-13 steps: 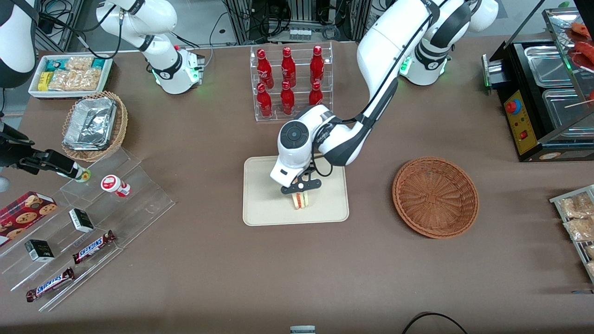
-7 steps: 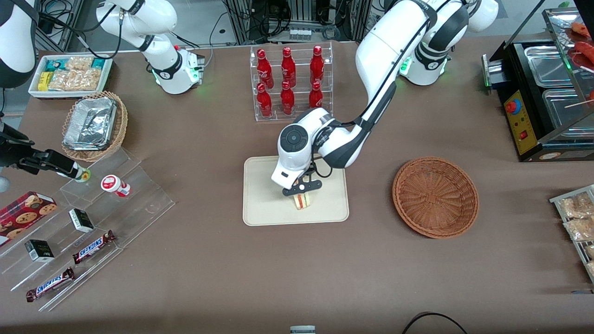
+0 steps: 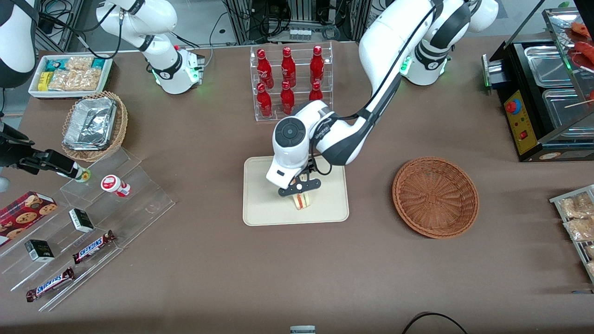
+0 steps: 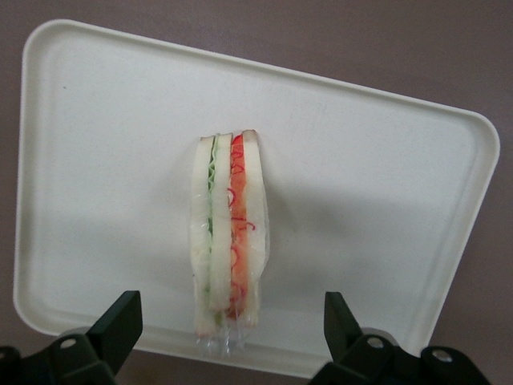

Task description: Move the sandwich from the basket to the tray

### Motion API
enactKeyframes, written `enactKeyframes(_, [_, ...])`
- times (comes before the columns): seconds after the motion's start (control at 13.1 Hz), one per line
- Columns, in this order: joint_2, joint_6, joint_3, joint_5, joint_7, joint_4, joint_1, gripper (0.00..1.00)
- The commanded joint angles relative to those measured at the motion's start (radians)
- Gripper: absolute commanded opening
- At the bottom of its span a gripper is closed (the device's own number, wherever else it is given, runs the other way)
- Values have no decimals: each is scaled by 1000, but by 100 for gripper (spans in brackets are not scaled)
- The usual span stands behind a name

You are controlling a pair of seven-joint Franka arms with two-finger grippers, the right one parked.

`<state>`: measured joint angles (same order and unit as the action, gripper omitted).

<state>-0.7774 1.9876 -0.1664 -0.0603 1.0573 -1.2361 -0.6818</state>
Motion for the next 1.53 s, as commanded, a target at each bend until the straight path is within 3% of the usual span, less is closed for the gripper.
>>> enactKeyframes(0.0, [38,-102,8,-9,-95,42,16,100])
enactKeyframes(0.23, [91,-168,1,14,-173,46,80,100])
enactKeyframes(0.61, [160,-305,5,16,-453,17,194,100])
enactKeyframes(0.92, [306,-302,7,16,-771,-117,355,100])
enactKeyframes(1.45, [545,-291,7,16,-964,-370,536,100])
